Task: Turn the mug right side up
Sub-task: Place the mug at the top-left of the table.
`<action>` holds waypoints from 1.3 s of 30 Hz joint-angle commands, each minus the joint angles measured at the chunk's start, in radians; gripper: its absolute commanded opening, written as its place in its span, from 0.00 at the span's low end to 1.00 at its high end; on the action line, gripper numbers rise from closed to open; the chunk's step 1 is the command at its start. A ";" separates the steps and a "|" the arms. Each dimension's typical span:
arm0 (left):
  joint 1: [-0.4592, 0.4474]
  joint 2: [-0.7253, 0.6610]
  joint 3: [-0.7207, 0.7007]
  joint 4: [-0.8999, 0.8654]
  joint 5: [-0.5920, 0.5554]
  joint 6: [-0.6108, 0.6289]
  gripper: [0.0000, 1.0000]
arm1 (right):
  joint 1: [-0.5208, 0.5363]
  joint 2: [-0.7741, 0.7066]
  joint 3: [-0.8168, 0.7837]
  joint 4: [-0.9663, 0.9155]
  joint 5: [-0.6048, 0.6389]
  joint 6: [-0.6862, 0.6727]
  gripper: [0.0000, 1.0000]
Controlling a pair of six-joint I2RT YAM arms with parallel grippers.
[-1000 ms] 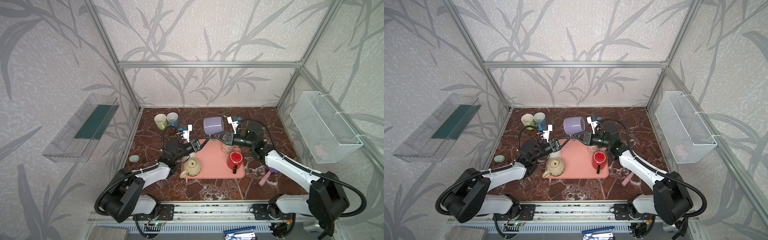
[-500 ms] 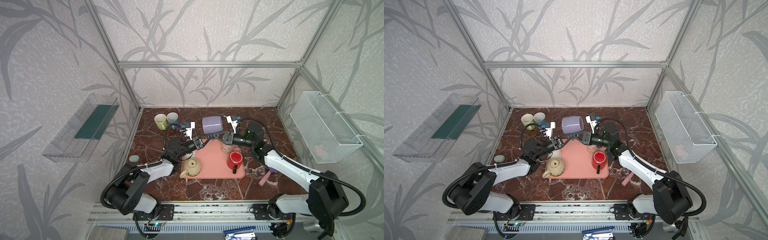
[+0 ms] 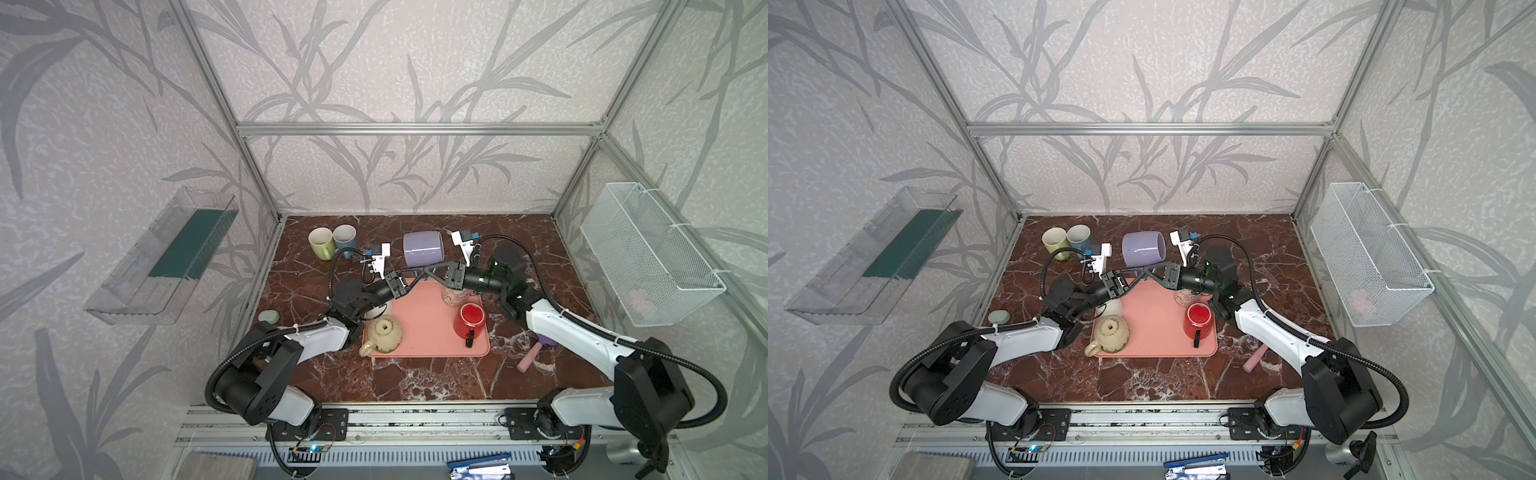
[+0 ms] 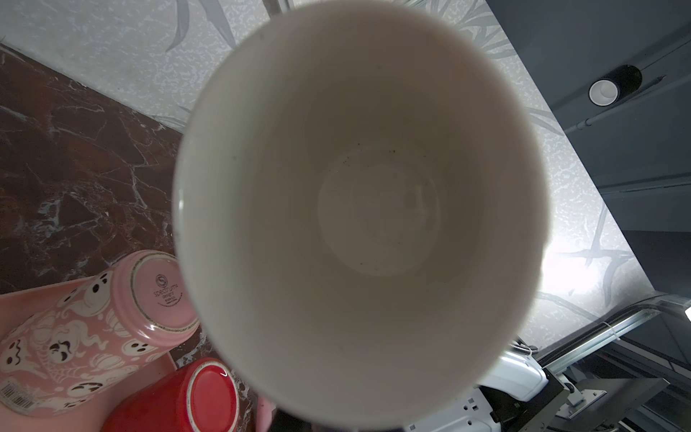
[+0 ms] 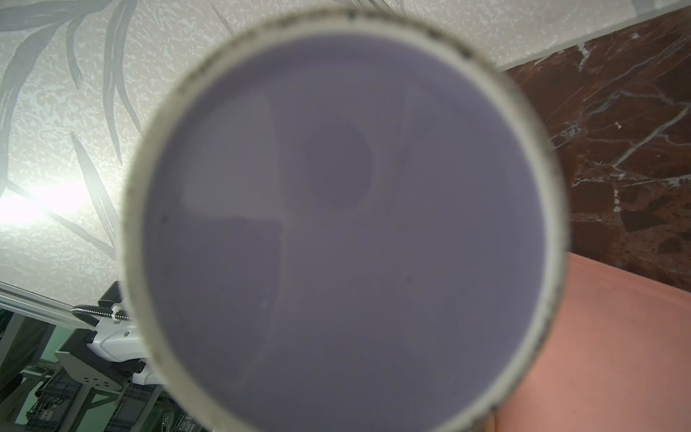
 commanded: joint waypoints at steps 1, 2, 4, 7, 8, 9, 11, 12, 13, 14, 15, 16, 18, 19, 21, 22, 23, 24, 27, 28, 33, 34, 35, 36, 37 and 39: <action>-0.007 -0.008 0.011 0.045 0.008 0.004 0.00 | 0.020 -0.020 0.034 0.072 -0.041 -0.028 0.00; -0.007 -0.011 0.006 0.044 0.005 0.006 0.00 | 0.020 -0.021 0.034 0.066 -0.039 -0.034 0.00; -0.007 -0.021 -0.004 0.040 -0.005 0.011 0.00 | 0.017 -0.020 0.032 0.057 -0.036 -0.040 0.00; -0.007 -0.051 -0.030 0.012 -0.037 0.035 0.00 | 0.009 -0.020 0.024 0.053 -0.034 -0.040 0.03; -0.007 -0.068 -0.038 -0.008 -0.048 0.051 0.00 | 0.004 -0.020 0.019 0.054 -0.034 -0.038 0.04; -0.007 -0.081 -0.043 -0.026 -0.057 0.064 0.00 | 0.000 -0.022 0.015 0.053 -0.034 -0.038 0.06; -0.007 -0.116 -0.052 -0.080 -0.077 0.096 0.00 | -0.007 -0.021 0.009 0.050 -0.034 -0.038 0.11; -0.007 -0.131 -0.054 -0.100 -0.085 0.108 0.00 | -0.010 -0.020 0.007 0.051 -0.034 -0.037 0.14; -0.007 -0.143 -0.057 -0.120 -0.094 0.120 0.00 | -0.012 -0.020 0.007 0.052 -0.034 -0.037 0.17; -0.007 -0.155 -0.061 -0.136 -0.104 0.131 0.00 | -0.013 -0.019 0.007 0.052 -0.034 -0.039 0.20; -0.006 -0.164 -0.063 -0.145 -0.112 0.139 0.00 | -0.013 -0.017 0.007 0.051 -0.034 -0.038 0.22; -0.006 -0.171 -0.066 -0.155 -0.118 0.146 0.00 | -0.014 -0.015 0.007 0.051 -0.034 -0.038 0.24; -0.005 -0.177 -0.070 -0.163 -0.122 0.154 0.00 | -0.014 -0.012 0.007 0.053 -0.034 -0.038 0.30; -0.006 -0.178 -0.074 -0.161 -0.128 0.154 0.00 | -0.014 -0.011 0.008 0.053 -0.034 -0.039 0.32; -0.005 -0.176 -0.082 -0.152 -0.133 0.151 0.00 | -0.014 -0.009 0.007 0.056 -0.034 -0.039 0.35; -0.005 -0.172 -0.086 -0.144 -0.136 0.148 0.00 | -0.014 -0.007 0.006 0.055 -0.034 -0.040 0.36; -0.006 -0.169 -0.089 -0.136 -0.137 0.146 0.00 | -0.014 -0.005 0.007 0.056 -0.034 -0.040 0.36; -0.006 -0.166 -0.092 -0.130 -0.139 0.144 0.00 | -0.014 -0.003 0.007 0.056 -0.036 -0.041 0.37; -0.006 -0.165 -0.101 -0.125 -0.158 0.140 0.00 | -0.015 0.001 0.003 0.055 -0.036 -0.044 0.39; -0.005 -0.170 -0.105 -0.136 -0.167 0.145 0.00 | -0.016 0.002 0.002 0.051 -0.036 -0.049 0.40; 0.000 -0.245 -0.083 -0.348 -0.219 0.217 0.00 | -0.025 -0.006 0.001 -0.041 -0.003 -0.098 0.43; 0.004 -0.268 -0.067 -0.419 -0.231 0.239 0.00 | -0.030 -0.011 0.004 -0.073 0.006 -0.111 0.43; 0.007 -0.296 -0.043 -0.516 -0.246 0.268 0.00 | -0.035 -0.019 0.009 -0.121 0.020 -0.133 0.43; 0.007 -0.321 -0.020 -0.607 -0.262 0.301 0.00 | -0.036 -0.030 0.013 -0.162 0.038 -0.157 0.44; 0.006 -0.348 0.006 -0.703 -0.286 0.347 0.00 | -0.037 -0.043 0.016 -0.214 0.066 -0.192 0.45; 0.009 -0.387 0.048 -0.865 -0.340 0.427 0.00 | -0.037 -0.067 0.015 -0.295 0.119 -0.252 0.46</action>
